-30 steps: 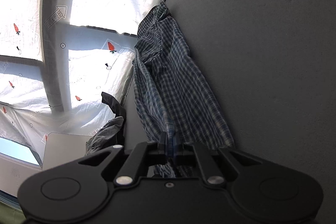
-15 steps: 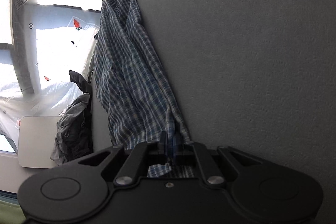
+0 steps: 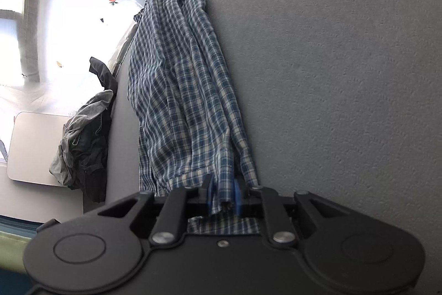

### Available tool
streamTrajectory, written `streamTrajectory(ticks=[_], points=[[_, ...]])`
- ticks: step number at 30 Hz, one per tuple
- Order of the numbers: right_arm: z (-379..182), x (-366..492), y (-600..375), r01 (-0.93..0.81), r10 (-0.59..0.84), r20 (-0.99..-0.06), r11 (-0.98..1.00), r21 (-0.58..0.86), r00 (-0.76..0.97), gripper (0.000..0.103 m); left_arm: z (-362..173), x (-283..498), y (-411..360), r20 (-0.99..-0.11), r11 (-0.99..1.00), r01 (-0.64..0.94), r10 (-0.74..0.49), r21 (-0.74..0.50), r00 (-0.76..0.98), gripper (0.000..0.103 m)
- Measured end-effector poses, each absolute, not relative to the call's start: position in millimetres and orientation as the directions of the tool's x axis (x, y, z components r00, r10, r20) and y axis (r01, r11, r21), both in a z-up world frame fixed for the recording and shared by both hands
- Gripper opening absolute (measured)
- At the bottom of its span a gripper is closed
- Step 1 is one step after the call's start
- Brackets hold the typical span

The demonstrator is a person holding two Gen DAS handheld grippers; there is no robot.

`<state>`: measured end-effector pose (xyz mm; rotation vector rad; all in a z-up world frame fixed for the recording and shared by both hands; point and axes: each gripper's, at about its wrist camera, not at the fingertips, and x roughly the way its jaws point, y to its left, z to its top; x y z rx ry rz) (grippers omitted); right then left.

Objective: Fold clothes
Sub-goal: 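Pinch the shirt hem with the left gripper while the right gripper holds the folded side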

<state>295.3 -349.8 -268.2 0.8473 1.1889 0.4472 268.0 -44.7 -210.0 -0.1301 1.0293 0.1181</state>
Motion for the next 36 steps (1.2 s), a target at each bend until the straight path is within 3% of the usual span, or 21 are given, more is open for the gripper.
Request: streamTrajectory(ticks=[5, 6, 12, 19, 23, 30, 36], points=[[-264, 293, -366, 0.148, 0.686, -0.61, 0.608, 0.78, 0.397, 0.033, -204, 247, -21, -0.85, 0.969, -0.201, -0.015, -0.142, 0.526, 0.1], [-263, 293, -369, 0.153, 0.676, -0.611, 0.61, 0.777, 0.411, 0.038, -203, 241, -14, -0.842, 0.96, -0.224, -0.021, -0.168, 0.539, 0.096], [-272, 293, -380, 0.192, 0.672, -0.588, 0.57, 0.799, 0.45, 0.038, -200, 217, 15, -0.8, 0.912, -0.304, -0.043, -0.276, 0.599, 0.058], [-291, 282, -391, 0.28, 0.719, -0.498, 0.412, 0.867, 0.485, 0.039, -202, 211, 39, -0.781, 0.871, -0.28, -0.168, -0.403, 0.602, 0.039], [-289, 274, -385, 0.274, 0.717, -0.496, 0.414, 0.868, 0.49, 0.039, -210, 206, 55, -0.773, 0.82, -0.277, -0.281, -0.502, 0.569, 0.009], [-289, 249, -370, 0.285, 0.719, -0.499, 0.41, 0.866, 0.483, 0.039, -216, 190, 66, -0.746, 0.765, -0.269, -0.376, -0.585, 0.55, 0.009], [-284, 234, -364, 0.276, 0.704, -0.523, 0.445, 0.852, 0.48, 0.039, -209, 190, 69, -0.759, 0.815, -0.22, -0.35, -0.536, 0.55, 0.028]])
